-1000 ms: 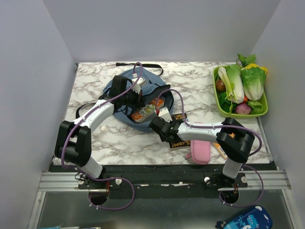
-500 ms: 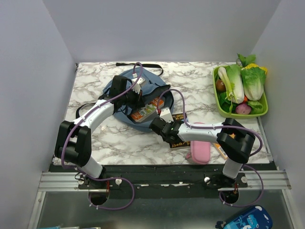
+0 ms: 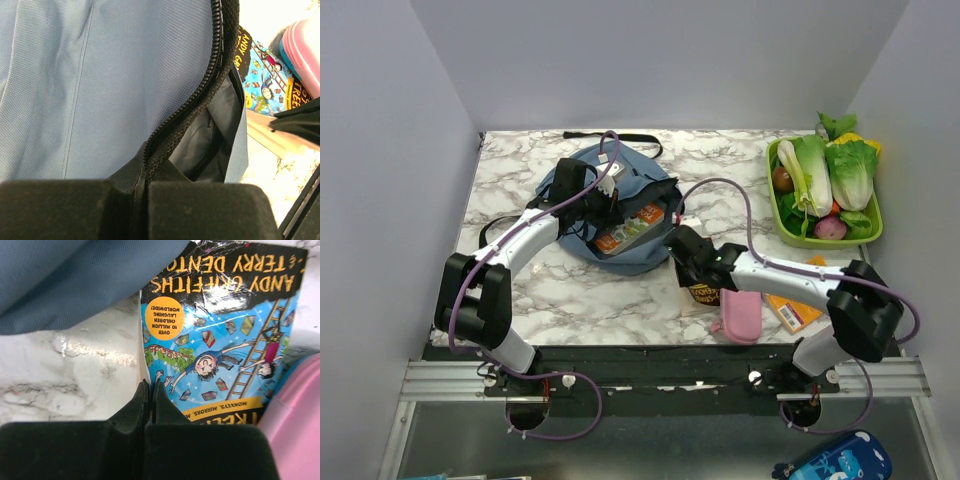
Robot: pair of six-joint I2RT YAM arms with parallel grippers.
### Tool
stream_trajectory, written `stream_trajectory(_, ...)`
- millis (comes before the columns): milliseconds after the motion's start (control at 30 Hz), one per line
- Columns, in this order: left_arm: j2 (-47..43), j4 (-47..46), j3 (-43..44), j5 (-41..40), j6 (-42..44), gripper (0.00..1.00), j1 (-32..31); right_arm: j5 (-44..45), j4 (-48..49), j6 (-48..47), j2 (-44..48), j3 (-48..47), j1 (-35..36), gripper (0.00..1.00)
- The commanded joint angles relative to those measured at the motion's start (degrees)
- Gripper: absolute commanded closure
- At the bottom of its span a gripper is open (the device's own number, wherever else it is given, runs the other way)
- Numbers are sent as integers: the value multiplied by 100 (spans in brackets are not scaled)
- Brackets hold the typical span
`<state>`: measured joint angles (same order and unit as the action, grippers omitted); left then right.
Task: Pack the student bag
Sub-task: Pick up the book from the center of the board, then place the book in the student bag.
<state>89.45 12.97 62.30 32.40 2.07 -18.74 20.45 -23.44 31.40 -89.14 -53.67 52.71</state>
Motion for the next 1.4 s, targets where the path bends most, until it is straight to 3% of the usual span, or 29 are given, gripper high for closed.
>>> stream_trajectory(0, -217, -5, 10, 144, 48, 100, 20, -586, -248, -247, 792, -20, -156, 99)
stream_trajectory(400, -253, -111, -25, 179, -31, 100, 20, -735, -731, -1003, 2418, -837, -156, 99)
stream_trajectory(567, -200, -102, 1, 187, -101, 100, 20, -1288, -486, -1478, 3138, -1031, -156, 99)
stream_trajectory(700, -165, -111, 36, 223, -145, 100, 20, -1271, -425, -1838, 3009, -1295, -164, 99)
stream_trajectory(1100, -244, -32, 142, 240, -154, 100, 11, -2537, 1060, -2972, 1743, -1708, -164, 99)
stream_trajectory(1367, -314, 39, 194, 293, -136, 100, 37, -2230, 2035, -3789, 1216, -698, -156, 99)
